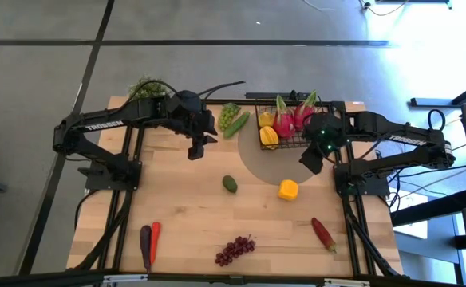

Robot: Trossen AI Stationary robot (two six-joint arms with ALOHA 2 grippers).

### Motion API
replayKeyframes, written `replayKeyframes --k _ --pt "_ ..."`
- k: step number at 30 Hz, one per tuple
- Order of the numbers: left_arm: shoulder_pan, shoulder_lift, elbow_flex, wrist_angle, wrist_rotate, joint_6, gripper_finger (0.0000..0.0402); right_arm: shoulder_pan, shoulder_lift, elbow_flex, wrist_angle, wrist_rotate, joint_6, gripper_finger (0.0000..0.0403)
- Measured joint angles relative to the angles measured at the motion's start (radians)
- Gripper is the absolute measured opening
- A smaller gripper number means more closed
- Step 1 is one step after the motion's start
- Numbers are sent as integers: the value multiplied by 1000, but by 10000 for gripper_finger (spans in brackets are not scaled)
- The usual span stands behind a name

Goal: Build produce basket
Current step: Put the yellow bell pepper into the wire basket

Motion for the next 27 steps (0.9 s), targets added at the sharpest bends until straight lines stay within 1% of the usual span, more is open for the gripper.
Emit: replayKeyframes --k 3,13,15,19,25,27 --pt "0 0 0 0 -4 0 109 0 2 0 2 42 -1 129" --pt "0 0 0 1 -5 0 109 1 18 0 11 41 -4 129" --pt "0 0 0 1 -5 0 109 11 30 -3 12 41 -30 135" --pt "0 0 0 2 -5 0 109 33 62 -24 11 21 -131 170" --pt "0 0 0 6 -5 0 109 40 104 -40 18 21 -135 255" --pt "0 0 0 6 -6 0 109 40 114 -40 26 -14 -136 281"
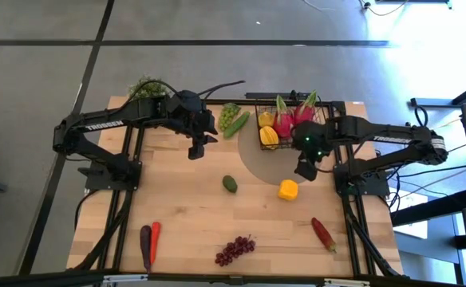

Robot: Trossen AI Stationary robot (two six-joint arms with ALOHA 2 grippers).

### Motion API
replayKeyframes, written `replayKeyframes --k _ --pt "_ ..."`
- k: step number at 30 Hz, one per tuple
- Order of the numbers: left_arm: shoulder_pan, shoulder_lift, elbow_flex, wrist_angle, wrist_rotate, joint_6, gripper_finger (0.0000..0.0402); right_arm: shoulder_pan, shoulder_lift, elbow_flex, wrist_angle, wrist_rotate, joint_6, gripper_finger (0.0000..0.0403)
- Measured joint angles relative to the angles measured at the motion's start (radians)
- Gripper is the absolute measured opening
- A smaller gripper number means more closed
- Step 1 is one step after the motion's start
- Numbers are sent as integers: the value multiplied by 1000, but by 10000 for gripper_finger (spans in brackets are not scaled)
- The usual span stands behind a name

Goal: Build produce basket
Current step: Put the yellow bell pepper into the wire basket

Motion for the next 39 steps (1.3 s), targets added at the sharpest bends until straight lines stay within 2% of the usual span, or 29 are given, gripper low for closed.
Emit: replayKeyframes --k 4,12,19,25,39 --pt "0 0 0 0 0 0 109 11 16 0 -1 -50 43 309" --pt "0 0 0 1 0 0 109 58 23 0 27 -34 76 308" --pt "0 0 0 2 0 0 109 124 23 0 57 -31 -116 308" --pt "0 0 0 2 0 0 109 176 47 0 66 45 -232 307" --pt "0 0 0 2 0 0 109 232 306 0 87 30 -169 307"
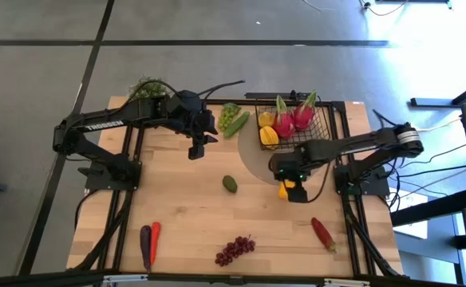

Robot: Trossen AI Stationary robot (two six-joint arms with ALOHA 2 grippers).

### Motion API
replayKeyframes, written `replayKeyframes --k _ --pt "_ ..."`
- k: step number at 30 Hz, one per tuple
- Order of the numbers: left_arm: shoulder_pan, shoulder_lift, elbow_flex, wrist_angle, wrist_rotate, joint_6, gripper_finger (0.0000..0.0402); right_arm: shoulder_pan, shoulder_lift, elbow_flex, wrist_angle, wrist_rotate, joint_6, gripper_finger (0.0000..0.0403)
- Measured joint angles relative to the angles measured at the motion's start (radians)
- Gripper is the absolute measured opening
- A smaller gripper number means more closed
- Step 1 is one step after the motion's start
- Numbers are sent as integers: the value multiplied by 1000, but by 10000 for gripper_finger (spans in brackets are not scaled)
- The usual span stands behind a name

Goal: Build produce basket
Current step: Put the yellow bell pepper into the wire basket

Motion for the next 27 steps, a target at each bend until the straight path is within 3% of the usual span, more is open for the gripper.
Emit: replayKeyframes --k 4,10,27 --pt "0 0 0 0 0 0 109 14 59 0 3 -44 26 307" --pt "0 0 0 0 0 0 109 29 112 0 3 8 39 307" --pt "0 0 0 5 0 0 109 36 108 46 -51 69 13 307"
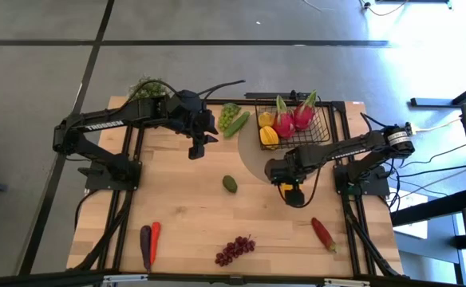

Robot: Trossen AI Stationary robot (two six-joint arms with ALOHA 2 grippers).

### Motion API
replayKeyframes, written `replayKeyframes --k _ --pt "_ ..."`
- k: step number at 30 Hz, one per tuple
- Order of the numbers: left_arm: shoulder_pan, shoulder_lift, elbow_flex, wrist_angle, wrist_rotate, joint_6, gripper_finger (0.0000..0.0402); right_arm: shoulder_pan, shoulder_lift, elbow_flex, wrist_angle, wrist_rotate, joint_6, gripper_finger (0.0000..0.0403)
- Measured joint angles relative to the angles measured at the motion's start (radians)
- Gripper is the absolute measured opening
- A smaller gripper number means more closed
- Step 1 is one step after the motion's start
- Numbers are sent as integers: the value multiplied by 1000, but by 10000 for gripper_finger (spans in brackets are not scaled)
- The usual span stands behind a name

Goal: Build produce basket
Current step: Put the yellow bell pepper into the wire basket

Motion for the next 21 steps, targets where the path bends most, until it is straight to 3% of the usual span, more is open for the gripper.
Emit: replayKeyframes --k 6,15,21 --pt "0 0 0 0 0 0 109 2 0 -23 -7 22 -70 307" --pt "0 0 0 -1 0 0 109 32 0 -24 -82 23 -534 307" --pt "0 0 0 -1 0 0 109 47 0 -24 -55 37 -701 307"
